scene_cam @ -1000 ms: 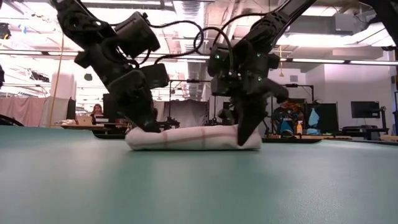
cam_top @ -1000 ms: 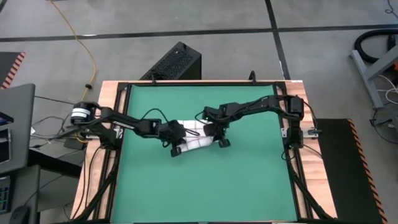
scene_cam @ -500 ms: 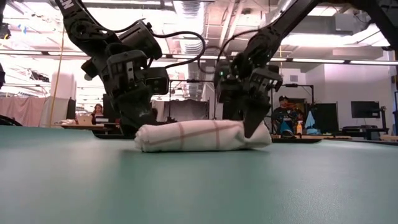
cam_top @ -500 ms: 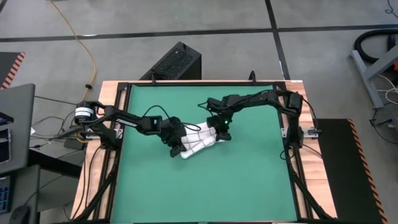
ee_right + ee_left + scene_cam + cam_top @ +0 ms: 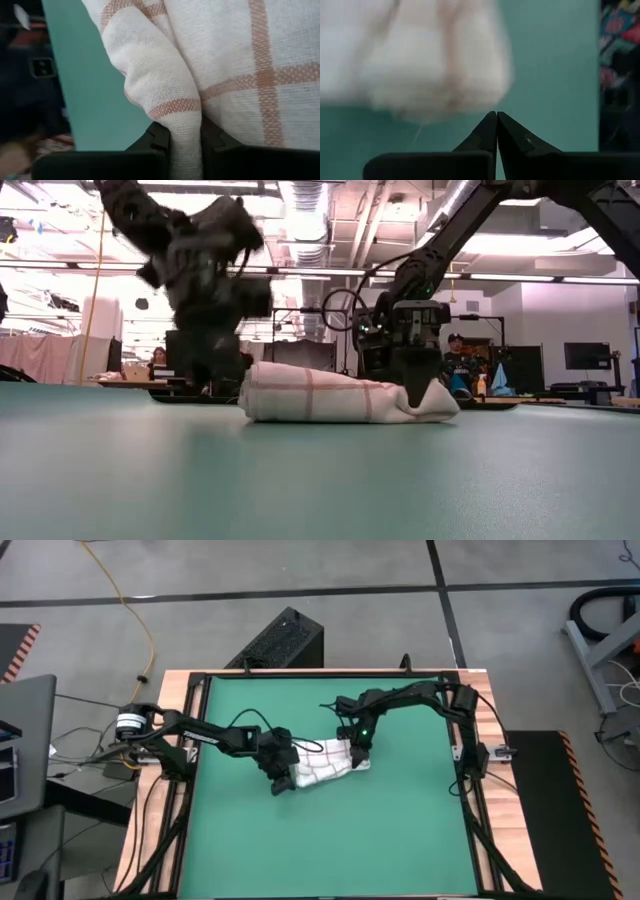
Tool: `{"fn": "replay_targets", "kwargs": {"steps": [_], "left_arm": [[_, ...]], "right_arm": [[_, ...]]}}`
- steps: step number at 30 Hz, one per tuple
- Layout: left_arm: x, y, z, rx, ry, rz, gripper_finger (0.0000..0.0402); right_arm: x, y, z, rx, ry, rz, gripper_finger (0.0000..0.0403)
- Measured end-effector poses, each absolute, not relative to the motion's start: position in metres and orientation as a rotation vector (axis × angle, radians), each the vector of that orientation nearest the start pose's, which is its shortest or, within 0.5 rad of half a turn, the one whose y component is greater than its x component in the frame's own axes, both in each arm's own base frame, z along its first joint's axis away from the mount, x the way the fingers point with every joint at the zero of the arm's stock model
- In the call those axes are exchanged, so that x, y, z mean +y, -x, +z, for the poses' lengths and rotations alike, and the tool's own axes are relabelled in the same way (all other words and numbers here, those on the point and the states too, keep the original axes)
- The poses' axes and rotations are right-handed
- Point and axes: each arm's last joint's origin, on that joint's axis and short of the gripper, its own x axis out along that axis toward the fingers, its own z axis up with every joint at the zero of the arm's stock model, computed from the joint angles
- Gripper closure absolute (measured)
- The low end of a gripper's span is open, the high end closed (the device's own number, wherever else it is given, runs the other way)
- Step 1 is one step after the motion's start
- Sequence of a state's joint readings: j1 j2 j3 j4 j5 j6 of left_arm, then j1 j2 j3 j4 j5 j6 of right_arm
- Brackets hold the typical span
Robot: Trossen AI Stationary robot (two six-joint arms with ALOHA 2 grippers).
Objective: Roll towel
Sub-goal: Roll the white towel
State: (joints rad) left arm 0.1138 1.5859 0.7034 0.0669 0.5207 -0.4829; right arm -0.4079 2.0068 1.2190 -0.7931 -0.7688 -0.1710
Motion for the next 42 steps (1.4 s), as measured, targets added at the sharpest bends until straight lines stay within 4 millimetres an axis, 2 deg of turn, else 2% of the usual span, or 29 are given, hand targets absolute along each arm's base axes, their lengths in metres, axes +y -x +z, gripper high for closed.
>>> {"fn": "replay_targets", "kwargs": {"steps": [3, 6, 9, 14, 16, 23, 26, 31, 35, 42], "left_arm": [[0.018, -0.298, 0.179, 0.764, 0.615, -0.153, 0.0402], [0.015, -0.304, 0.195, 0.747, 0.481, -0.082, 0.0402], [0.011, -0.312, 0.212, 0.735, 0.374, -0.085, 0.0402], [0.002, -0.316, 0.224, 0.814, 0.135, -0.149, 0.0402], [-0.002, -0.318, 0.227, 0.797, 0.037, -0.17, 0.0402], [-0.024, -0.321, 0.215, 0.839, -0.221, -0.188, 0.0401], [-0.025, -0.325, 0.203, 0.885, -0.306, -0.091, 0.0401], [-0.003, -0.323, 0.189, 0.929, -0.226, 0.075, 0.0401], [0.005, -0.32, 0.179, 0.915, -0.121, -0.009, 0.0402], [0.001, -0.316, 0.169, 0.884, -0.098, -0.062, 0.0402]], "right_arm": [[-0.121, -0.325, 0.117, 1.279, -0.812, 0.401, 0.0343], [-0.122, -0.325, 0.116, 1.276, -0.805, 0.401, 0.0343], [-0.123, -0.325, 0.116, 1.267, -0.796, 0.404, 0.0343], [-0.126, -0.325, 0.116, 1.256, -0.796, 0.399, 0.0343], [-0.127, -0.324, 0.116, 1.253, -0.799, 0.396, 0.0343], [-0.127, -0.325, 0.115, 1.25, -0.8, 0.4, 0.0343], [-0.127, -0.325, 0.116, 1.238, -0.808, 0.413, 0.0343], [-0.126, -0.326, 0.116, 1.231, -0.785, 0.427, 0.0343], [-0.127, -0.326, 0.116, 1.225, -0.779, 0.431, 0.0343], [-0.129, -0.325, 0.116, 1.202, -0.806, 0.452, 0.0343]]}}
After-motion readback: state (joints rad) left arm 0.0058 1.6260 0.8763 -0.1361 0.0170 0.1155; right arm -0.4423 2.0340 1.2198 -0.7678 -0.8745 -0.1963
